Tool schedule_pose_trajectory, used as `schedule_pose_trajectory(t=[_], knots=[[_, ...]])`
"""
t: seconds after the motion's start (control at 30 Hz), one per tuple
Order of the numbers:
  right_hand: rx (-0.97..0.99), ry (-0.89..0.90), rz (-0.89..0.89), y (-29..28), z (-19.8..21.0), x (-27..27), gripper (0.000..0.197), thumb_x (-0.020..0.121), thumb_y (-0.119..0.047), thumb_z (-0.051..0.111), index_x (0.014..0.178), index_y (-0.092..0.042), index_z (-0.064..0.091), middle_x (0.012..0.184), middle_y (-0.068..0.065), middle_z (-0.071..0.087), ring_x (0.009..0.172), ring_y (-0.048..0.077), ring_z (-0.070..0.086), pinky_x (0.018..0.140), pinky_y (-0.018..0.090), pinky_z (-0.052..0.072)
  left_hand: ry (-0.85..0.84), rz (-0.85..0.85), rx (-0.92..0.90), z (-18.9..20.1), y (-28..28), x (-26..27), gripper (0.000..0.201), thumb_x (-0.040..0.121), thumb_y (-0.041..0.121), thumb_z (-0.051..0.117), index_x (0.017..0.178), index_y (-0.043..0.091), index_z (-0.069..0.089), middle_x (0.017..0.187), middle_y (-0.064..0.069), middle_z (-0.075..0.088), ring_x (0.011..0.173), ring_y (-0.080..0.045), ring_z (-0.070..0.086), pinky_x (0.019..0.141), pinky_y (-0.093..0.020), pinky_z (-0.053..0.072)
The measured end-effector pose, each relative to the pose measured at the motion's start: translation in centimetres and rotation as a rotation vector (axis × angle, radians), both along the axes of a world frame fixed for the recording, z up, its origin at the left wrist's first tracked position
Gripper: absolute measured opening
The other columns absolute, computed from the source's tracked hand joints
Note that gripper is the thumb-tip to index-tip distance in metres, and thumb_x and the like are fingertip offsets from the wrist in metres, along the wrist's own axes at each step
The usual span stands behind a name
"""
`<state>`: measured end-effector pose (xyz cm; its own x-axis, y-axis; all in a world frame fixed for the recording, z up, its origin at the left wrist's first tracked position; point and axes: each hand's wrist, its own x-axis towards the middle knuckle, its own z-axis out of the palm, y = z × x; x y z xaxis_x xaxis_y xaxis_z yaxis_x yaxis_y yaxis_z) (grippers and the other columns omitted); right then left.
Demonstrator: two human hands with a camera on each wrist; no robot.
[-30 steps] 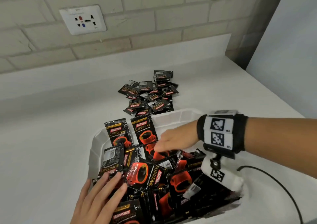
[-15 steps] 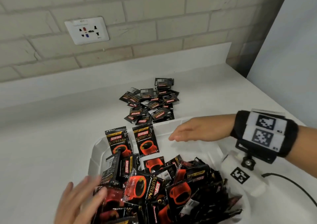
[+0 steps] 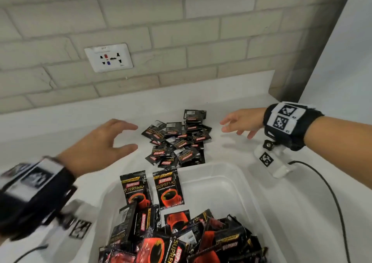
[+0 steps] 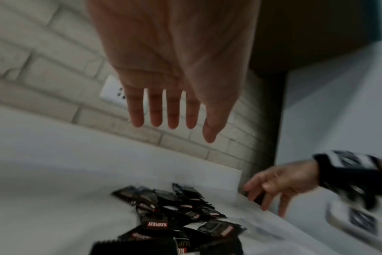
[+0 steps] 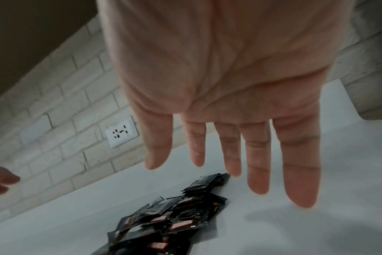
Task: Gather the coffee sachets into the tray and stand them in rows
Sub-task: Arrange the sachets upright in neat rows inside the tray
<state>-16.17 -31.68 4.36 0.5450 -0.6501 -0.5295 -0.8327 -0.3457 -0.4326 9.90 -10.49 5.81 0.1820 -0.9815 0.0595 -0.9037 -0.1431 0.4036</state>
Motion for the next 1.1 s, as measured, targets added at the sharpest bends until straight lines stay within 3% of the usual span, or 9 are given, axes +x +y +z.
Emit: schedule_pose_trajectory(t=[0.1, 0.2, 0.27, 0.37, 0.5, 0.57, 0.77, 0.87, 1.1], knots=[[-0.073, 0.041, 0.032, -1.1, -0.8, 1.4, 0.064, 0.088, -0.044, 0.053, 0.143, -0.028, 0.025, 0.149, 0.005, 0.026, 0.13, 0.024, 0.037, 0.097, 0.037, 0.045, 0.11, 0.131, 0.326, -0.9, -4.2, 0.5, 0.048, 0.088, 0.038, 0.057, 0.133, 0.027, 0.043, 0.138, 0.002, 0.044, 0.118, -0.017, 0.049, 0.102, -0.032, 0.037], [-0.243, 0.114, 0.161, -2.2, -1.5, 3.4, 0.069, 0.088, -0.05, 0.05, 0.145, -0.03, 0.018, 0.152, 0.011, 0.015, 0.137, 0.027, 0.024, 0.107, 0.038, 0.027, 0.016, 0.097, 0.452, -2.1, -7.1, 0.4, 0.051, 0.092, 0.038, 0.05, 0.139, 0.02, 0.036, 0.147, -0.003, 0.036, 0.126, -0.02, 0.044, 0.106, -0.032, 0.03], [-0.241, 0.132, 0.202, -3.0, -1.9, 4.7, 0.073, 0.086, -0.054, 0.051, 0.146, -0.034, 0.015, 0.153, 0.013, 0.006, 0.14, 0.03, 0.016, 0.111, 0.04, 0.02, 0.013, 0.08, 0.529, -3.0, -8.6, 0.2, 0.055, 0.092, 0.04, 0.05, 0.141, 0.021, 0.033, 0.15, -0.002, 0.03, 0.131, -0.02, 0.037, 0.106, -0.033, 0.031], [-0.196, 0.158, 0.227, -4.4, -2.5, 6.6, 0.082, 0.08, -0.058, 0.057, 0.145, -0.039, 0.012, 0.155, 0.01, -0.003, 0.142, 0.031, 0.01, 0.112, 0.041, 0.018, 0.077, 0.092, 0.662, -4.3, -10.2, 0.5, 0.084, 0.084, 0.045, 0.061, 0.149, 0.023, 0.012, 0.156, -0.003, 0.014, 0.137, -0.025, 0.028, 0.103, -0.04, 0.037], [-0.197, 0.185, 0.282, -5.8, -3.4, 9.1, 0.095, 0.069, -0.059, 0.068, 0.144, -0.043, 0.011, 0.154, 0.008, -0.001, 0.141, 0.033, 0.01, 0.111, 0.047, 0.022, -0.131, 0.04, 0.782, -5.4, -11.9, 1.7, 0.116, 0.069, 0.048, 0.075, 0.148, 0.029, -0.007, 0.158, -0.003, -0.007, 0.144, -0.025, 0.009, 0.116, -0.045, 0.014], [-0.191, 0.198, 0.319, -6.3, -4.0, 10.2, 0.098, 0.068, -0.059, 0.069, 0.144, -0.042, 0.01, 0.154, 0.008, 0.0, 0.141, 0.033, 0.011, 0.111, 0.05, 0.023, -0.218, 0.005, 0.804, -5.7, -12.5, 2.2, 0.121, 0.066, 0.047, 0.078, 0.147, 0.033, -0.012, 0.157, 0.0, -0.013, 0.144, -0.024, 0.009, 0.116, -0.045, 0.015], [-0.185, 0.271, 0.413, -6.1, -5.1, 12.6, 0.101, 0.068, -0.062, 0.067, 0.144, -0.044, 0.002, 0.154, 0.009, -0.018, 0.142, 0.035, -0.006, 0.112, 0.053, 0.01, -0.355, -0.062, 0.856, -7.1, -13.5, 1.8, 0.126, 0.065, 0.052, 0.076, 0.143, 0.036, -0.022, 0.155, -0.001, -0.021, 0.144, -0.026, -0.009, 0.113, -0.053, 0.01], [-0.153, 0.269, 0.457, -5.7, -5.3, 12.8, 0.096, 0.074, -0.054, 0.067, 0.147, -0.038, 0.005, 0.156, 0.006, -0.009, 0.142, 0.032, 0.0, 0.113, 0.046, 0.013, -0.375, -0.077, 0.899, -7.7, -14.0, 1.2, 0.125, 0.066, 0.053, 0.075, 0.142, 0.036, -0.024, 0.155, -0.002, -0.021, 0.144, -0.025, -0.006, 0.113, -0.053, 0.012], [-0.124, 0.293, 0.461, -5.2, -5.6, 10.9, 0.095, 0.075, -0.05, 0.069, 0.146, -0.04, 0.006, 0.156, 0.004, -0.004, 0.142, 0.031, 0.003, 0.112, 0.047, 0.016, -0.412, -0.123, 0.949, -7.5, -14.4, -0.4, 0.122, 0.07, 0.054, 0.072, 0.143, 0.035, -0.023, 0.157, -0.004, -0.014, 0.143, -0.027, 0.015, 0.114, -0.045, 0.024]])
